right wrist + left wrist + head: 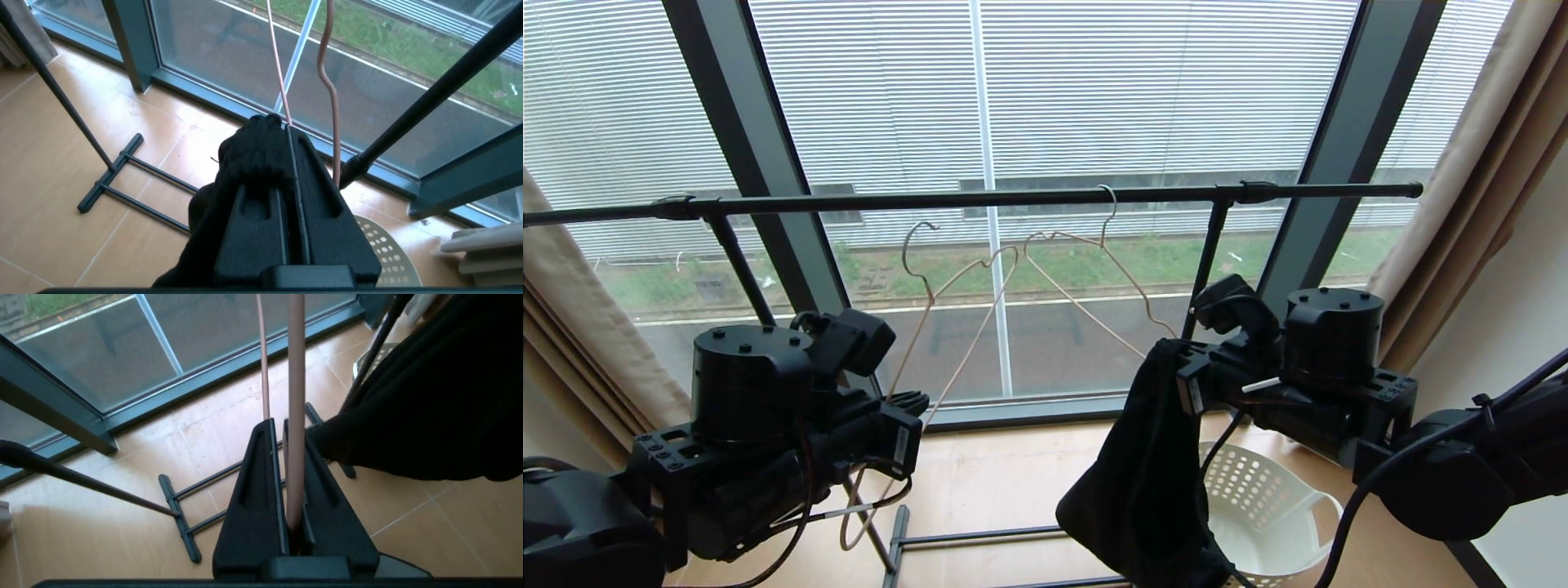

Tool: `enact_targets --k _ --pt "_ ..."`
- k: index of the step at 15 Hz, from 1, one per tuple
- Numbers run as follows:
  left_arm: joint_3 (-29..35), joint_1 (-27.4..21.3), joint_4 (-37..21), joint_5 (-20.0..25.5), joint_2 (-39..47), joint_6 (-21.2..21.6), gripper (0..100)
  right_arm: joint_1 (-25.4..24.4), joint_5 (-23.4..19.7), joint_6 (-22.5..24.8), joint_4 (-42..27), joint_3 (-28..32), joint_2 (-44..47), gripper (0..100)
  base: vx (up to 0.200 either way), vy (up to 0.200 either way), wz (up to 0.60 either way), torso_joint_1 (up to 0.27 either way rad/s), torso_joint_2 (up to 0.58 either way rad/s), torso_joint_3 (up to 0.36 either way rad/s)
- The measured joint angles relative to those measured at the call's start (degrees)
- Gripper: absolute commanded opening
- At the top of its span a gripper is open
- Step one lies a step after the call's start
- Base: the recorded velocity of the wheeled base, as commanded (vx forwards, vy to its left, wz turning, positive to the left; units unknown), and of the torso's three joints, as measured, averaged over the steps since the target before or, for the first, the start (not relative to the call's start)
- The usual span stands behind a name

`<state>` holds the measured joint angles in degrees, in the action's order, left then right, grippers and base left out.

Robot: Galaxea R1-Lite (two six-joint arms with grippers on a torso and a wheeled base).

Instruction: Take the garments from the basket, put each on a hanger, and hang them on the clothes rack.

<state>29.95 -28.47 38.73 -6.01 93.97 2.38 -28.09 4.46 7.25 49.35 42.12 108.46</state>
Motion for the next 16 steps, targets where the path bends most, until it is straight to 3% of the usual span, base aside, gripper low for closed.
enact_targets --k 4,9,16 --pt "-2.61 0.3 0.16 3.25 -1.63 0.73 0 -1.16 5.52 0.66 0.05 0.02 -1.02 0 0.0 0.0 0.0 0.0 0.0 0.0" --pt "-6.31 0.35 2.6 6.44 -3.01 5.78 0 -2.56 12.84 4.01 0.52 -0.04 -1.65 0 0.0 0.0 0.0 0.0 0.0 0.0" --pt "-12.53 0.24 7.77 15.95 -3.21 10.9 0 -2.58 23.76 6.18 1.56 2.23 -0.91 0 0.0 0.0 0.0 0.0 0.0 0.0"
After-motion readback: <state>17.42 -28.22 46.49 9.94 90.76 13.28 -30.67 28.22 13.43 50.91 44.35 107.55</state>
